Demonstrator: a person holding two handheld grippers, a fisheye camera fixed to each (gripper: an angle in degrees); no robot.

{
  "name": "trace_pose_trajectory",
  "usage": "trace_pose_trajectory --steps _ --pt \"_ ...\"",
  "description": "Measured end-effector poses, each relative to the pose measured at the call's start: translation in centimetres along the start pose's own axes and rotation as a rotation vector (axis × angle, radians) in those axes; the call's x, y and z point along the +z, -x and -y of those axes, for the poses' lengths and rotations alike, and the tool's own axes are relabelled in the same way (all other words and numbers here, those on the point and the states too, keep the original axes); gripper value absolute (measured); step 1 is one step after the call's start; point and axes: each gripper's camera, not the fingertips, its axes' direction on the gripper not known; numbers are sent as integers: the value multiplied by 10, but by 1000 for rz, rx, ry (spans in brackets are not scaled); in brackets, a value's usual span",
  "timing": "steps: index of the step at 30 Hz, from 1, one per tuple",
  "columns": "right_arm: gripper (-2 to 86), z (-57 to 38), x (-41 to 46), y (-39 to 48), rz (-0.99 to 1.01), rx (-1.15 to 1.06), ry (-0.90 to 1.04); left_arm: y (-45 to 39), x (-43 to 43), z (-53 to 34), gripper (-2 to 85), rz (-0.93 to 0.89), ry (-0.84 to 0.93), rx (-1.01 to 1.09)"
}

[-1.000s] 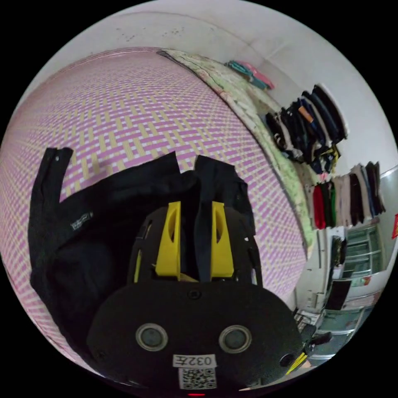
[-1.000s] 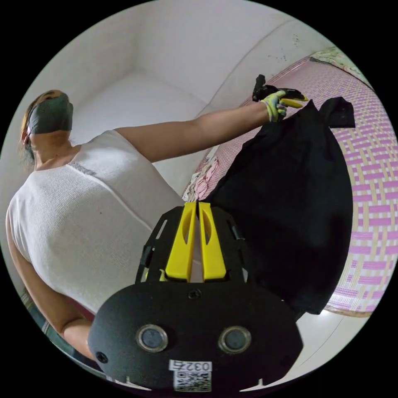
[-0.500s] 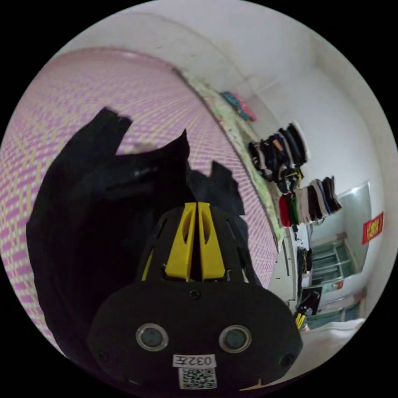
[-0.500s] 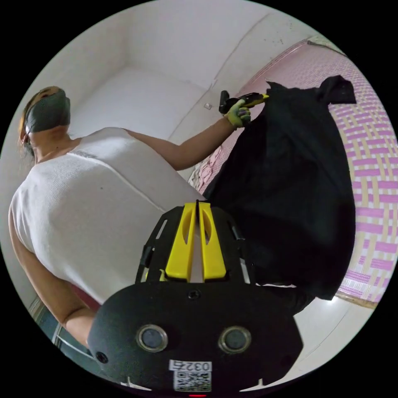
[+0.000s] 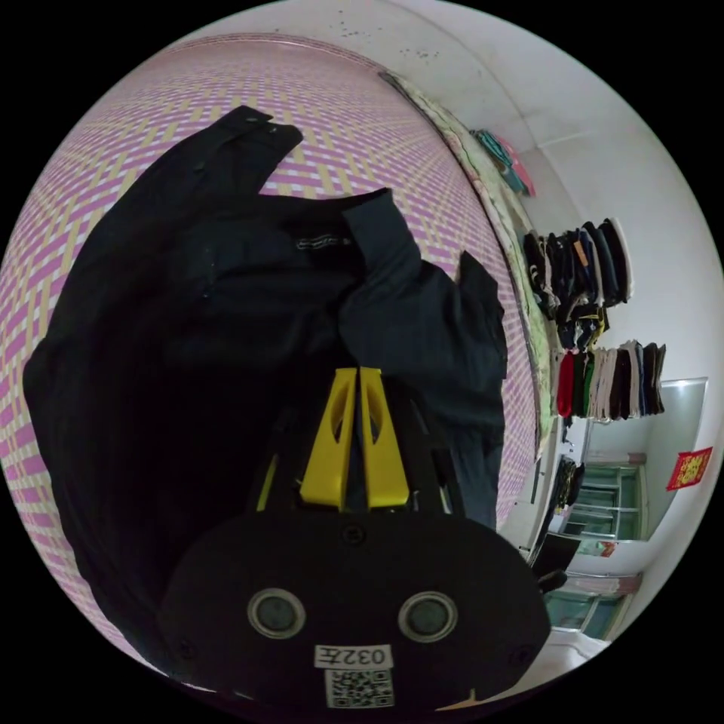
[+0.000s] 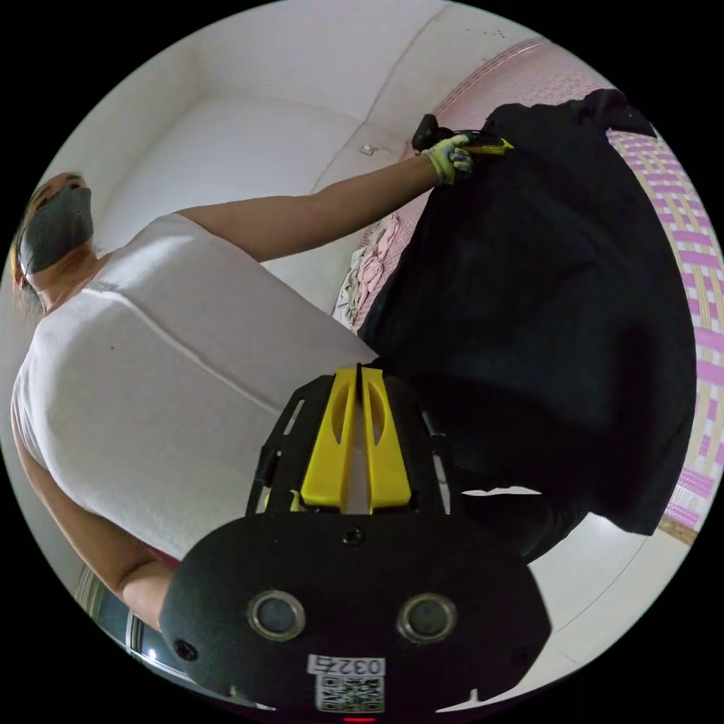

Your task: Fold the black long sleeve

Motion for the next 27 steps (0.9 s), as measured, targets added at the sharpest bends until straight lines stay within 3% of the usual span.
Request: trace_pose_trajectory --steps 7,12,16,22,27 --pt "-10 15 57 -60 -124 170 100 -2 -10 -23 -12 71 -49 -35" --pt "-10 19 80 -63 -135 129 181 -23 -32 -75 -9 69 -90 72" --pt "-10 10 58 -51 -103 109 79 -25 -50 -129 -8 -41 -99 105" --pt "-10 6 24 -17 -50 -14 -88 -21 -33 -189 29 -127 67 111" --pt "-10 8 9 -11 -52 -42 -166 3 -18 -217 44 -287 91 -18"
